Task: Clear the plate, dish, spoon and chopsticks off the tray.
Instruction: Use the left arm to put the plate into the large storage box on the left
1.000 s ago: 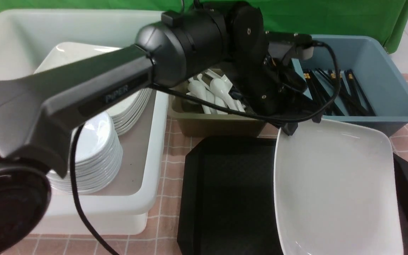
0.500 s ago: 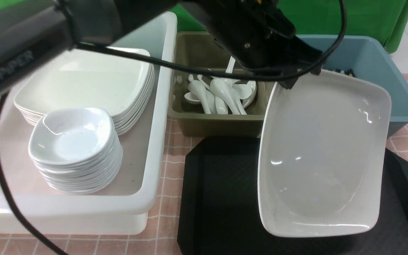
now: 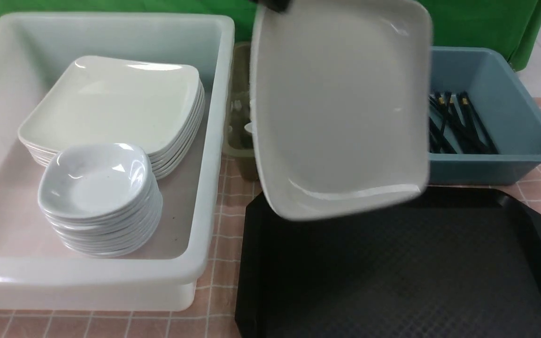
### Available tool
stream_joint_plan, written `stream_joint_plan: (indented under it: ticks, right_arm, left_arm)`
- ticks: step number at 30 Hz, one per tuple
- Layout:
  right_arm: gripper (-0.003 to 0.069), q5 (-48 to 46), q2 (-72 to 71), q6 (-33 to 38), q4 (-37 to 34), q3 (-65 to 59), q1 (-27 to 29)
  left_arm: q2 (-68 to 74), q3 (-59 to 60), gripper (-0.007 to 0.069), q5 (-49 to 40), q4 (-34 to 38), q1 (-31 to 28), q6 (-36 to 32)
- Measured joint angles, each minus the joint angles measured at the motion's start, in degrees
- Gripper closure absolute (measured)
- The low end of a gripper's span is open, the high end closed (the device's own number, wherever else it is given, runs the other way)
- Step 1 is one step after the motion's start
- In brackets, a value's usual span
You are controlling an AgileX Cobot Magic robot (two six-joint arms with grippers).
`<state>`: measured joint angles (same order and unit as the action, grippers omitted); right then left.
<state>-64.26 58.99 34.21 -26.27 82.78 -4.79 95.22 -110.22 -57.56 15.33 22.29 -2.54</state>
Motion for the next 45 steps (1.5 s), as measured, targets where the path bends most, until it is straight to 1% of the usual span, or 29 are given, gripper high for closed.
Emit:
stream_joint_plan:
  ticks: [2, 3, 4, 6, 7, 8, 12, 14, 16, 17, 18, 20, 23, 25, 26, 28, 31, 34, 45]
  right_arm:
    - [0.0629, -0.5, 3.0, 0.6, -3.2, 2.8, -0.1]
    - [0.0629, -0.5, 3.3, 0.5, -3.5, 3.1, -0.1]
    - [0.0629, -0.6, 5.6, 0.9, -4.9, 5.9, -1.0]
    - [0.0629, -0.6, 8.5, 0.9, -5.3, 8.5, -3.1]
    - [0.0629, -0.6, 10.0, 0.9, -5.4, 10.2, -5.0]
    - [0.0629, -0.6, 10.3, 0.8, -5.4, 10.2, -5.4]
    - [0.0629, -0.6, 16.5, -1.5, -4.8, 15.1, -14.0]
    - [0.0629, -0.6, 17.9, -2.0, -4.0, 15.8, -15.8]
    - [0.0629, -0.3, 20.1, -3.4, -1.7, 16.4, -19.8]
    - [0.0629, -0.3, 20.4, -3.7, -1.5, 16.4, -20.3]
    - [0.0629, 0.6, 21.5, -5.2, 0.5, 16.4, -22.1]
    - [0.0629, 2.7, 22.6, -8.2, 2.0, 16.5, -23.8]
    - [0.0629, 4.8, 24.5, -10.2, 2.9, 17.1, -25.5]
    - [0.0629, 5.4, 26.1, -11.2, 2.9, 17.7, -26.4]
    - [0.0629, 5.4, 26.3, -11.3, 2.9, 17.8, -26.4]
    - [0.0629, 5.5, 28.0, -11.8, 3.0, 18.7, -26.9]
    - [0.0629, 5.8, 29.0, -12.5, 3.0, 19.2, -26.9]
    - [0.0629, 5.8, 29.1, -12.7, 3.0, 19.4, -27.0]
    - [0.0629, 6.0, 29.1, -12.8, 3.0, 19.6, -27.0]
  left_arm:
    - [-2.1, 0.0, 0.0614, 0.1, 2.3, -5.6, -0.2]
    - [-2.5, 0.0, 0.0614, 0.1, 2.5, -6.2, -0.2]
    - [-3.8, 0.1, 0.0614, 0.2, 4.4, -11.3, -0.5]
    - [-5.1, 0.3, 0.0614, 0.2, 5.9, -16.1, -0.8]
    - [-5.5, 0.4, 0.0614, 0.2, 6.8, -20.3, -1.5]
    - [-5.6, 0.4, 0.0614, 0.2, 7.0, -20.8, -1.5]
    - [-6.3, 4.7, 0.0613, 2.3, 10.1, -32.4, -3.1]
    - [-6.3, 6.8, 0.061, 3.8, 11.9, -35.2, -3.7]
    - [-6.2, 12.3, 0.0608, 8.4, 17.2, -40.4, -6.0]
    - [-6.2, 12.7, 0.0608, 8.9, 17.7, -40.8, -6.2]
    - [-6.1, 16.7, 0.0608, 13.1, 21.4, -43.1, -8.0]
    - [-5.9, 20.6, 0.0608, 17.3, 24.0, -44.3, -9.1]
    - [-5.0, 26.9, 0.0608, 25.3, 27.0, -44.5, -10.0]
    - [-4.0, 30.3, 0.0608, 28.7, 29.1, -44.5, -10.6]
    - [-3.8, 30.6, 0.0608, 29.1, 29.3, -44.5, -10.7]
    - [-2.3, 33.6, 0.0606, 31.7, 32.6, -44.5, -12.7]
    - [-0.3, 35.0, 0.0606, 32.9, 35.6, -44.5, -15.3]
    - [1.4, 35.2, 0.0606, 34.0, 37.4, -44.3, -15.6]
    - [5.2, 35.2, 0.0607, 37.7, 40.0, -42.0, -17.0]
